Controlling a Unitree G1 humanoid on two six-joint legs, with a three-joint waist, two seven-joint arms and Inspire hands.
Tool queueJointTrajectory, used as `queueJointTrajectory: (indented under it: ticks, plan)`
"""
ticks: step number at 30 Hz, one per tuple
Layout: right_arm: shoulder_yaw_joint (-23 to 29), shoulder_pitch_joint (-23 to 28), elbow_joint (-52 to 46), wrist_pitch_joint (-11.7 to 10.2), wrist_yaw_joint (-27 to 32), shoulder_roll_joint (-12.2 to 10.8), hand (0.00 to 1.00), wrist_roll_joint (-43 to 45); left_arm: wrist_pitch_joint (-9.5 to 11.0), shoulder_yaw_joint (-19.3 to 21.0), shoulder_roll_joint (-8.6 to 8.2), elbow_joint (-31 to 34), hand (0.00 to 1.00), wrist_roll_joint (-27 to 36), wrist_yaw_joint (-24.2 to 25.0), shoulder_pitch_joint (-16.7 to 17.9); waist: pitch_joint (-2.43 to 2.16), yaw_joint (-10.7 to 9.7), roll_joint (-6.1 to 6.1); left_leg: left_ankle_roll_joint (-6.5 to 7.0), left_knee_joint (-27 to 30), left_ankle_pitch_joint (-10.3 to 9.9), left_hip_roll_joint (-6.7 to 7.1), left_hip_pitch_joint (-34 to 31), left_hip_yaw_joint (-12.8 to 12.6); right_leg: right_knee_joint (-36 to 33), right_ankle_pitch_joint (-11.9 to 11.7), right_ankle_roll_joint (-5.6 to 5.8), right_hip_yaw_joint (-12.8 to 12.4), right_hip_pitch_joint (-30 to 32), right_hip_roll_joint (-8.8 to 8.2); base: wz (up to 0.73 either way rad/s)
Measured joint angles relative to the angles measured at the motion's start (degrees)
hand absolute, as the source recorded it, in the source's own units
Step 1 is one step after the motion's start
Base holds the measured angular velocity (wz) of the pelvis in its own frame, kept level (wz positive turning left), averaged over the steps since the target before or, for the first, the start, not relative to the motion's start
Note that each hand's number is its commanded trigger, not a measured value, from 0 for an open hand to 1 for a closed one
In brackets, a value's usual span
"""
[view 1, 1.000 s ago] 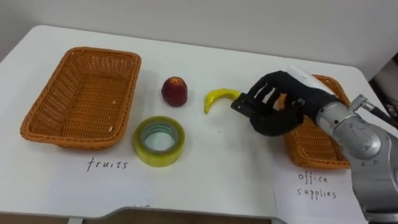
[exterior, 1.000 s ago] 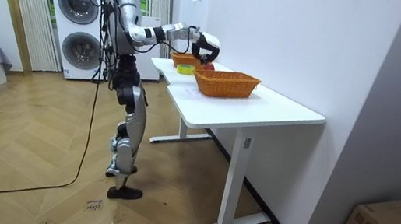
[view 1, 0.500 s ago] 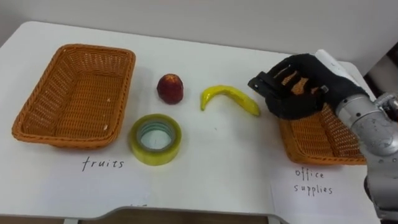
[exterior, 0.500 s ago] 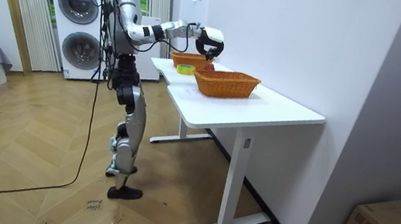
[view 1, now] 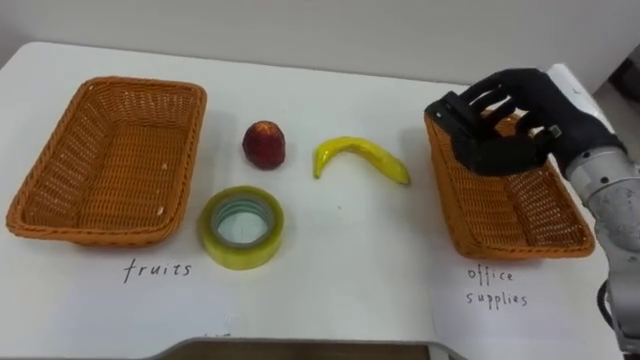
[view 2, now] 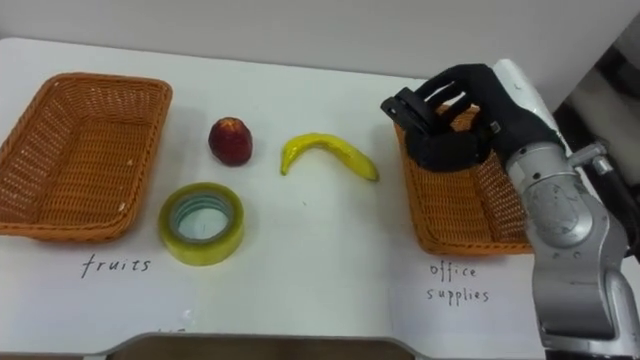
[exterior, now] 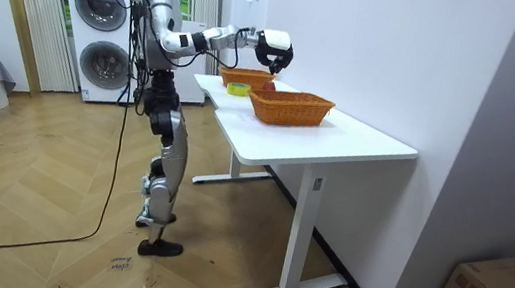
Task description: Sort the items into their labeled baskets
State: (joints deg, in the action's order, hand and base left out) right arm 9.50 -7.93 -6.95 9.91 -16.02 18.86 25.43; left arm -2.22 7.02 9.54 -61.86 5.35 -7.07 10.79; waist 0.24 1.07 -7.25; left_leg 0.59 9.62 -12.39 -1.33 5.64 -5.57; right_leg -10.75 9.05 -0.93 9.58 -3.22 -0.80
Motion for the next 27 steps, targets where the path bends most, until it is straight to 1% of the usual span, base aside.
queueJointTrajectory:
  ticks: [4, 8, 11, 18, 20, 27]
  plan:
    - [0.9, 0.1, 1.8, -0.4, 2.1, 0.0, 1.00, -0.2, 0.0, 0.1, 0.00, 0.1, 0.00, 0.0, -0.2, 0.1, 0.00, -0.6, 0.03, 0.00, 0.0, 0.0, -0.10, 0.0, 0.0, 0.0, 0.0, 0.00, -0.1, 0.1, 0.04, 0.00]
    - [0.9, 0.9, 2.2, -0.5, 3.2, 0.0, 1.00, -0.2, 0.0, 0.2, -0.01, 0.4, 0.00, -0.5, -0.2, 0.1, -0.16, -0.8, 0.28, -0.01, -0.1, 0.0, -0.04, 0.0, -0.2, 0.0, 0.0, 0.00, -0.2, 0.2, 0.14, 0.00]
    - [0.9, 1.7, 4.3, -0.6, 4.1, 0.0, 1.00, -0.1, 0.0, 0.2, -0.04, 0.5, 0.00, -0.6, -0.2, -0.1, -0.25, -0.8, 0.18, -0.01, -0.1, 0.0, -0.03, 0.0, -0.3, 0.0, 0.0, 0.00, -0.2, 0.2, 0.14, 0.00]
    - [0.9, 3.4, 6.5, -0.5, 4.6, 0.0, 1.00, -0.2, -0.1, 0.2, -0.08, 0.0, 0.00, -0.6, -0.2, 0.0, -0.13, -0.8, 0.36, 0.00, -0.2, 0.0, -0.04, 0.0, -0.4, 0.0, 0.0, 0.00, -0.3, 0.3, 0.18, 0.00]
    - [0.9, 4.0, 6.7, -0.6, 4.7, 0.0, 1.00, -0.3, -0.2, 0.2, -0.05, -0.1, 0.00, -0.5, -0.2, 0.3, -0.14, -0.8, 0.47, -0.01, -0.2, 0.0, -0.02, 0.0, -0.5, 0.0, 0.0, 0.00, -0.6, 0.3, 0.51, 0.00]
    - [0.9, 4.4, 8.7, -0.6, 4.7, 0.0, 1.00, -0.2, -0.3, 0.2, -0.05, -0.1, 0.00, -0.6, -0.1, 0.4, -0.12, -0.8, 0.53, -0.01, -0.2, 0.0, -0.04, 0.0, -0.6, 0.0, 0.0, -0.01, -1.0, 0.3, 0.59, 0.00]
